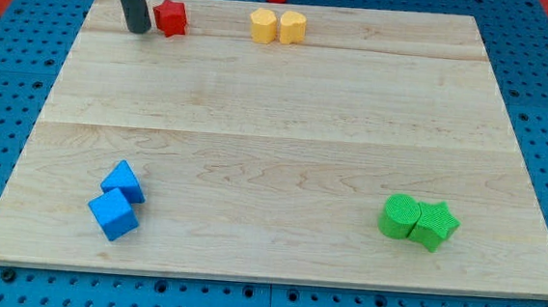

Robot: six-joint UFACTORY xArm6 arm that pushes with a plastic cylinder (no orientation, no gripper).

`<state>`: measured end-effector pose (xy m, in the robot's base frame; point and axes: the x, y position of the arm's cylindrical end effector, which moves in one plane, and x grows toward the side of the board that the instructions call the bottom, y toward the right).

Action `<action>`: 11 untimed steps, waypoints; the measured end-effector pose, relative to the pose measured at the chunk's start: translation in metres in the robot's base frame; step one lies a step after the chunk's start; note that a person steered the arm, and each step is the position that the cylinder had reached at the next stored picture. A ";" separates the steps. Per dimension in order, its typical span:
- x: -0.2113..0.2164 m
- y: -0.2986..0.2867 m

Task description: Move the red star to the top left corner of the board

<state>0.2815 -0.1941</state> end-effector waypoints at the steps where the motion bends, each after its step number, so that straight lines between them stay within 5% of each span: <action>1: 0.029 0.045; 5: -0.055 0.050; 11: -0.081 -0.032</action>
